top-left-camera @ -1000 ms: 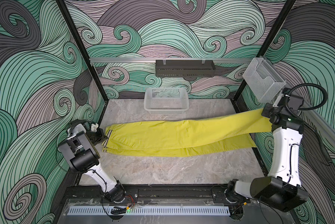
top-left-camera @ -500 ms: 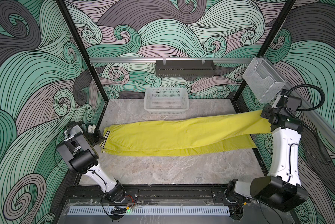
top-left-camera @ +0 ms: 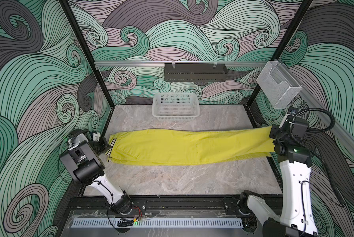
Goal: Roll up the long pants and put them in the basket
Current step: Fold the long pant at the center of the board.
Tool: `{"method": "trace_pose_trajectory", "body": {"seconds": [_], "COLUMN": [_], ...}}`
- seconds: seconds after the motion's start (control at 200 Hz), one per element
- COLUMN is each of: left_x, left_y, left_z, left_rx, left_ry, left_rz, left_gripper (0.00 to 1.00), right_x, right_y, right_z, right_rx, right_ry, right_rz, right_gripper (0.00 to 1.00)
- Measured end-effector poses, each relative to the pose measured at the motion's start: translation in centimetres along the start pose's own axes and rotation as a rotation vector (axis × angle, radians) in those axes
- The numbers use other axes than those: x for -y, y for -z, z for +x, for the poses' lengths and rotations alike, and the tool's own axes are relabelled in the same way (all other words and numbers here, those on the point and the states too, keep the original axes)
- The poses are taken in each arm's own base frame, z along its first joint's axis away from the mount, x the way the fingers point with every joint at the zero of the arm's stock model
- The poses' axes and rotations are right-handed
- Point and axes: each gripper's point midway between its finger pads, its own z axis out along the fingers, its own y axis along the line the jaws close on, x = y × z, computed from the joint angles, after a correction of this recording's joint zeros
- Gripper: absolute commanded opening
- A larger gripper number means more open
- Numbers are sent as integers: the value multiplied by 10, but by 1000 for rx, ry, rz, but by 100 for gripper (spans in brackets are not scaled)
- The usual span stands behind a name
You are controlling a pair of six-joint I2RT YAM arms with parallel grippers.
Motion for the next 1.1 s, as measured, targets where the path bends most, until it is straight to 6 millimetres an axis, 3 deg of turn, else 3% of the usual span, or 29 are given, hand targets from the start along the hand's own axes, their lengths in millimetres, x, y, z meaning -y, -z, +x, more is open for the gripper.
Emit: {"method": "trace_pose_trajectory", "body": {"seconds": [0.18,0.33,0.565,0.796,0.901,1.096], "left_x": [-1,-14,-23,-21,-20,-20], "left_y": [10,18,23,21,20,21], "left_z": [1,0,0,0,0,0], "left_rx": [27,50,66,62,60,62], "left_ry": [-5,35,70,80,81,83], "left_rz": [-29,-38,-30,-10,-5,-1], "left_gripper": [0,0,0,0,0,0], "right_x": [-7,-13,-7,-4,-9,-20], "right_y": [-31,-56,-51,-47,-60,-91], "right_z": [3,-11,-25,6,25,42], "right_rx": [-64,-98,-59,-71,-116,-189], "right_ry": [44,74,63,88,116,142], "right_rz": [34,44,54,87,101,101], "right_gripper": [0,0,0,0,0,0]}}
